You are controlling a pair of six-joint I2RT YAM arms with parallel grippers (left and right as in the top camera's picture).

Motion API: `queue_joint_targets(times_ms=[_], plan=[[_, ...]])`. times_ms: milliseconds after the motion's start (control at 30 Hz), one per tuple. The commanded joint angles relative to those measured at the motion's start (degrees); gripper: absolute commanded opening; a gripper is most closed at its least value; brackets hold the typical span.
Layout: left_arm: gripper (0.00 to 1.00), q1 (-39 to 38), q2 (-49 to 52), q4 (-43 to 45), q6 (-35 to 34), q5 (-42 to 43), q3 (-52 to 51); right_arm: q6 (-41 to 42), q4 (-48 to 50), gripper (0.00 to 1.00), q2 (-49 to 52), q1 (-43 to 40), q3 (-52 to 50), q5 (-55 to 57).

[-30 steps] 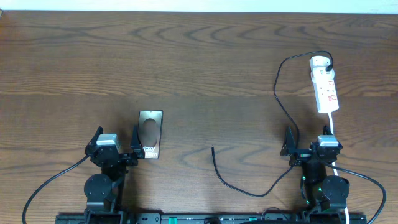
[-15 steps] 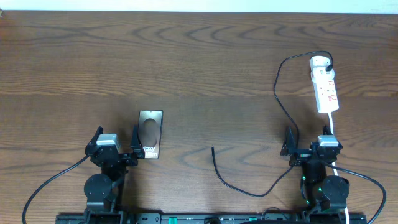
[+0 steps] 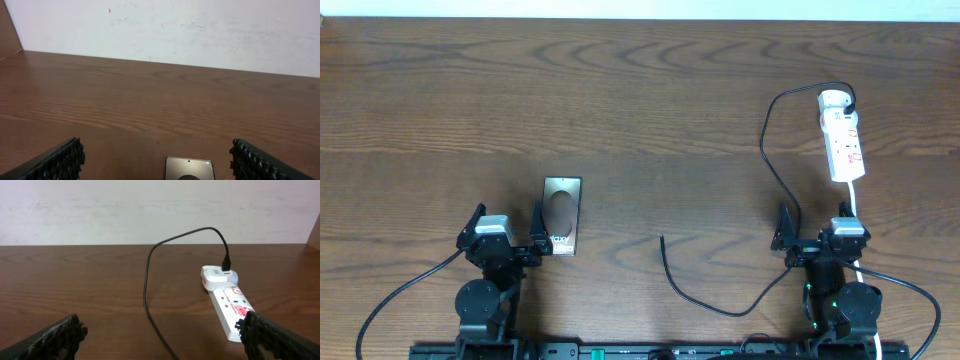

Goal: Plug charger to phone and switch on socket

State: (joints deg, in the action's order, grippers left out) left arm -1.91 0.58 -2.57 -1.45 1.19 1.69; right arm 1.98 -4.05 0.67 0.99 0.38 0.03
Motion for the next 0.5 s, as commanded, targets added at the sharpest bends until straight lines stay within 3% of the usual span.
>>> queue_joint_targets(times_ms=[0, 467], plan=[[0.92, 0.2, -0.3, -1.5, 0.1, -0.3, -1.4, 0.6, -0.2, 0.99, -0.3, 0.4, -0.1, 0.5], [0.92, 0.2, -0.3, 1.3, 0.2, 0.6, 0.1, 0.6, -0.2, 0.99, -0.3, 0.4, -0.1, 0.5]])
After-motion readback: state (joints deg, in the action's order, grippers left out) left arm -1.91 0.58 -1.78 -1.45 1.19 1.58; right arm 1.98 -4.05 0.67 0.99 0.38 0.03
